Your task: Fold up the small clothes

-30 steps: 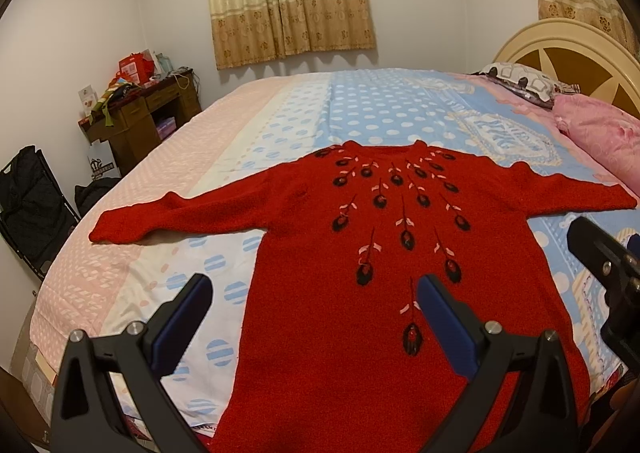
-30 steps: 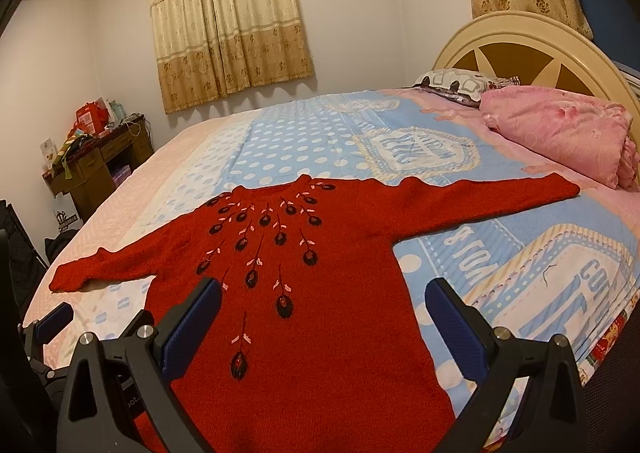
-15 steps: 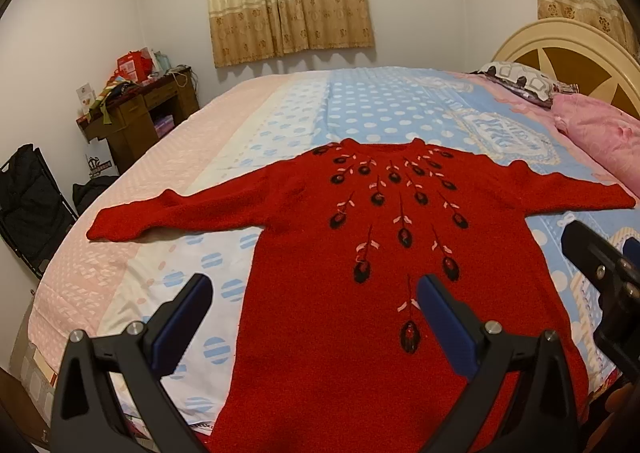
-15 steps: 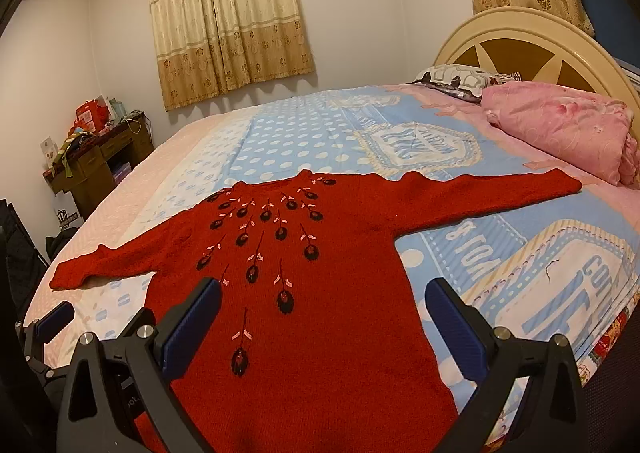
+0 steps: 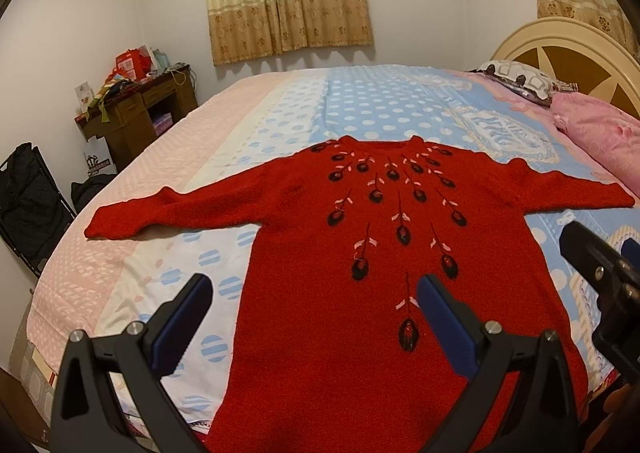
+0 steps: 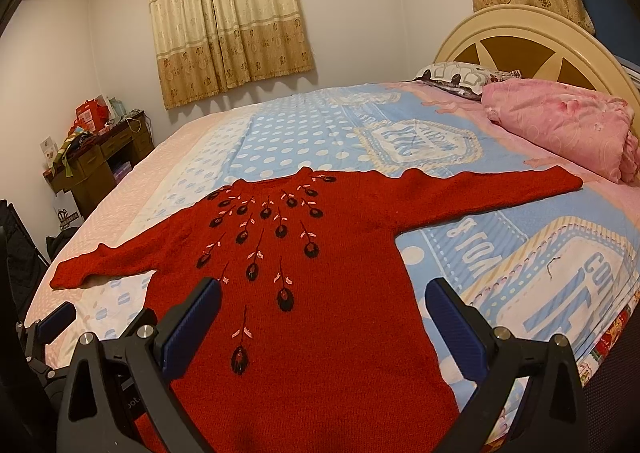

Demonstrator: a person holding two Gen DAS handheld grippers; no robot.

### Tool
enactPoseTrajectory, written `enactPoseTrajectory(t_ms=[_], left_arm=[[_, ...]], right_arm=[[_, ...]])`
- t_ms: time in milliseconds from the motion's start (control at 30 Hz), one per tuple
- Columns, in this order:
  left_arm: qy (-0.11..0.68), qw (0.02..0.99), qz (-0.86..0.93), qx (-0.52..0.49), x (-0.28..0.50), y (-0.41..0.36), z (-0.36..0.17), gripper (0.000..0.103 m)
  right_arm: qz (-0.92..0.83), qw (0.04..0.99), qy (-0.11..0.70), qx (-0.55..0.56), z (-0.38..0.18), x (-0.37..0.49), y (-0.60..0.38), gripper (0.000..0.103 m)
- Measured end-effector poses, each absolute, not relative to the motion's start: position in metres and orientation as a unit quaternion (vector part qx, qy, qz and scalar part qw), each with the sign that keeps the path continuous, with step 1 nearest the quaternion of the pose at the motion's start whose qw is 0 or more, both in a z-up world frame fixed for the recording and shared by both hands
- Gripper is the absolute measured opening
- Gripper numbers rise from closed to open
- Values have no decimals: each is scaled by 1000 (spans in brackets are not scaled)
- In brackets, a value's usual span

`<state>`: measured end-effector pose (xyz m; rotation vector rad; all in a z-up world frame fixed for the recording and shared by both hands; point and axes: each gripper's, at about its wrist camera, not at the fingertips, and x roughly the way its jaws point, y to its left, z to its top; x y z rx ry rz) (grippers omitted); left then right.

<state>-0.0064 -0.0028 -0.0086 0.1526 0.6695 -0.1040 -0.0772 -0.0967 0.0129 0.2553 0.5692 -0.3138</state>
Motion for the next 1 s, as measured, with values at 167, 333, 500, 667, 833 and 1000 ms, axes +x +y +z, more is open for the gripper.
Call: enactPoseTrajectory(t_ms=[167,333,500,667,833,1000], left_arm=[[328,940,-51,74,-6,-2,-8,103],[328,940,-51,74,-5,-2,-8,103],[330,940,-51,74,-7,-4,-11,103],[336,937,-54,74,-5,-6,-17,103],[353,931,-62,67,6,-4,-23,103],[364,927,-63,61,25,-1,-28,103]], right_arm=[[-154,939,280,125,13,-77,-97,102],[-153,939,281,126,12,-77,-97,102],[-153,939,282,127,10,-76,-98,102],[-152,936,289,130,4,-73,-100,102],[-157,933,295,131,-2,-67,-109,102],[-171,926,303,146,-12,-57,-141,102]])
